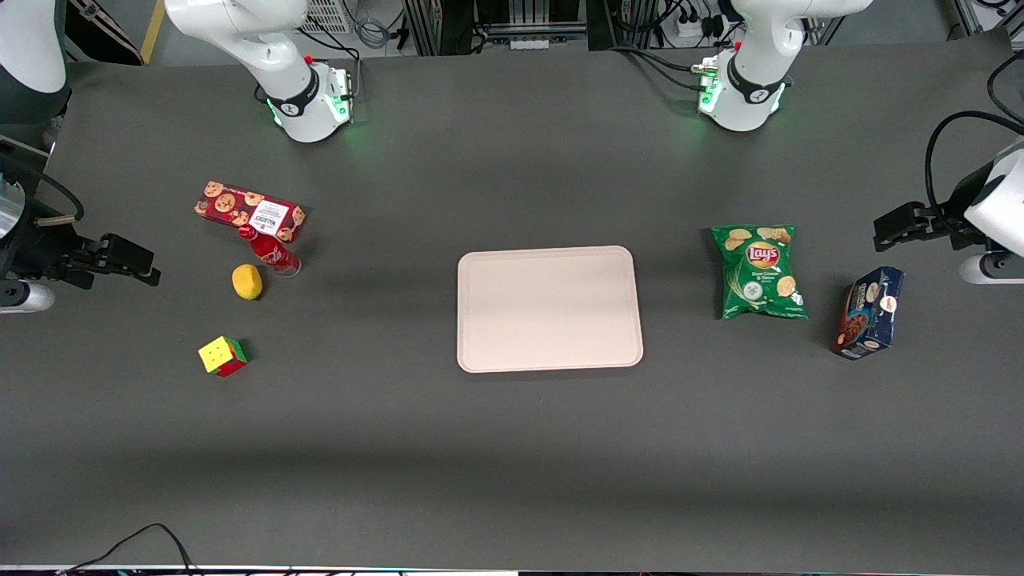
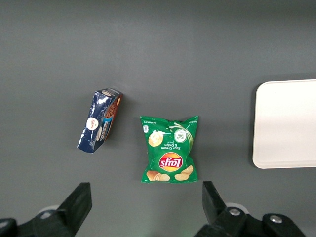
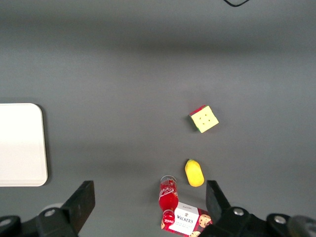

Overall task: Place coke bottle on tray
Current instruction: 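Move the right gripper down over the red Coca-Cola bottle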

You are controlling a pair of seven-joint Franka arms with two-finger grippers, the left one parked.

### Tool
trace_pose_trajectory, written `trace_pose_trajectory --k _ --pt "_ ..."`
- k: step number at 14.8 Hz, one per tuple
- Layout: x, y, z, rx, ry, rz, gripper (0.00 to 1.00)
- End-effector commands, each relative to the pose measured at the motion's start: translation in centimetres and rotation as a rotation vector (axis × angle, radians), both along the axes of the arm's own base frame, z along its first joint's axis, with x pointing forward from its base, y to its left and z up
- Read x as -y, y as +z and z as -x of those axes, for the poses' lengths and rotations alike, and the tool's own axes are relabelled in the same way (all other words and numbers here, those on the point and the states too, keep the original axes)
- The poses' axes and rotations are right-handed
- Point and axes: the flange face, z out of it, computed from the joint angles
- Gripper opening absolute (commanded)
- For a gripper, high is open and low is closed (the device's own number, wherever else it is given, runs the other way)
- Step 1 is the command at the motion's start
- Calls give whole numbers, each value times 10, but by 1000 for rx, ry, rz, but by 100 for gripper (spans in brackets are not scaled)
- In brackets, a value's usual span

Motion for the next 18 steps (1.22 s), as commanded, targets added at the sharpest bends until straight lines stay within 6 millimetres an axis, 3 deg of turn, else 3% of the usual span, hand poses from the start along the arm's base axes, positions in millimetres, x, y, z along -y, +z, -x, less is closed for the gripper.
trace_pose_trajectory --k 1,4,6,10,14,18 --pt "-5 7 -3 -1 -16 -17 100" --pt "-6 0 -2 -19 -3 -19 100" --pt "-5 -21 7 -71 -2 -18 100" --pt "-3 -54 50 -90 6 -15 100" --pt "-1 -117 117 -21 50 -22 100" --pt "0 -170 143 -29 97 -9 100"
